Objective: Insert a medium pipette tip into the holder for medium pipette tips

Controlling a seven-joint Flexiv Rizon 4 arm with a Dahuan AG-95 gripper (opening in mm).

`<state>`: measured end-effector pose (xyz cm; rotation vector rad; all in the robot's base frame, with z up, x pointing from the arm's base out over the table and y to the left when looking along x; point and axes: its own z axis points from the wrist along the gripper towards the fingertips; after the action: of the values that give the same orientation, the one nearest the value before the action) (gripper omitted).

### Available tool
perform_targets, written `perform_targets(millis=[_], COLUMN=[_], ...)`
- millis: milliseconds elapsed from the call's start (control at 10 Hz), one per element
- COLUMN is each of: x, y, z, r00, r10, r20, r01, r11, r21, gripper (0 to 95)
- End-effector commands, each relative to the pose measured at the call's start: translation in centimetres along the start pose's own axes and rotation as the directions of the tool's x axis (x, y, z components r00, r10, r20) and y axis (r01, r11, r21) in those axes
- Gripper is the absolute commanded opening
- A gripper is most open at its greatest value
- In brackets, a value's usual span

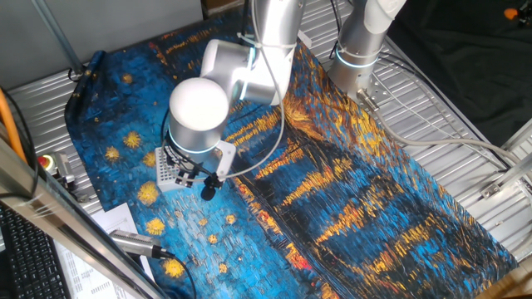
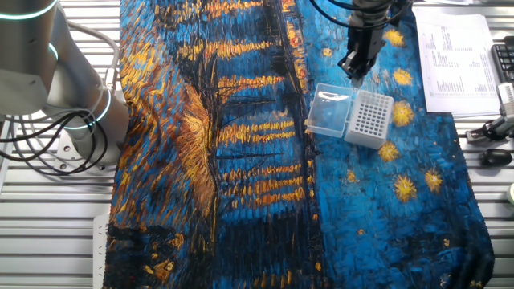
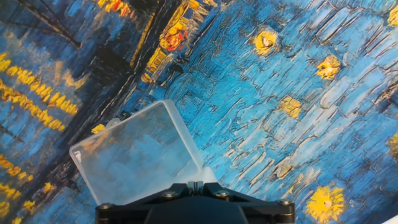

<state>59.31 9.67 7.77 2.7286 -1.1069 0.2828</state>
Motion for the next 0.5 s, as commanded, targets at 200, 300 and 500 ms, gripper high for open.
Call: perform_targets(millis=[200, 300, 500], x=[0.01, -0.01, -0.08], y=[-0.08, -0.13, -0.31], z=[-0.08, -0.05, 0.01], r00=[0.999, 0.999, 0.997], r10=[0.028, 0.037, 0.04], r20=[0.024, 0.031, 0.061], r01=[-0.028, -0.037, -0.04], r11=[1.0, 0.999, 0.999], r21=[-0.005, -0.003, 0.001], gripper=[0.0, 0.0, 19.0])
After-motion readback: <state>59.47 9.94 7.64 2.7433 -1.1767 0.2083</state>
